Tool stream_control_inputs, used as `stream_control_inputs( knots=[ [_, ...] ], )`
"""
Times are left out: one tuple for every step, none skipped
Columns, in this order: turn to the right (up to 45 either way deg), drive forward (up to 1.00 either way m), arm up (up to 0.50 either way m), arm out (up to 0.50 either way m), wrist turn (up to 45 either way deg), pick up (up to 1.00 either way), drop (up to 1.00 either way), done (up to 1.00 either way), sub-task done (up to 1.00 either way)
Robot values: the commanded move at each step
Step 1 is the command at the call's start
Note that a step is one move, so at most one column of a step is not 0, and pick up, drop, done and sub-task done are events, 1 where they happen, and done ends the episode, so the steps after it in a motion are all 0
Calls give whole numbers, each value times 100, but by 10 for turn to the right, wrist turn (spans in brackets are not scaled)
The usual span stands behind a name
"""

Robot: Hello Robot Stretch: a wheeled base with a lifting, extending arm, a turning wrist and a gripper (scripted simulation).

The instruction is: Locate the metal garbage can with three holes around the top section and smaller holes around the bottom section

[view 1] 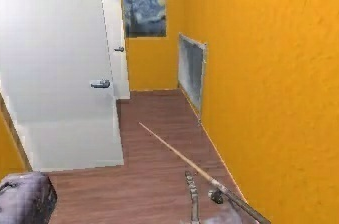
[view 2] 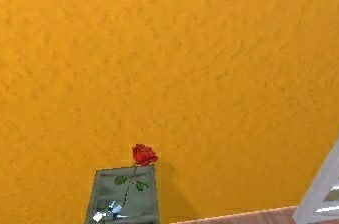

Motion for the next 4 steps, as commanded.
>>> stream_control_inputs(
  knots=[
    [-30, 0, 0, 0, 0, 0, 0, 0, 0],
    [0, 100, 0, 0, 0, 0, 0, 0, 0],
    [0, 55, 0, 0, 0, 0, 0, 0, 0],
    [-210, 0, 0, 0, 0, 0, 0, 0, 0]
  ],
)
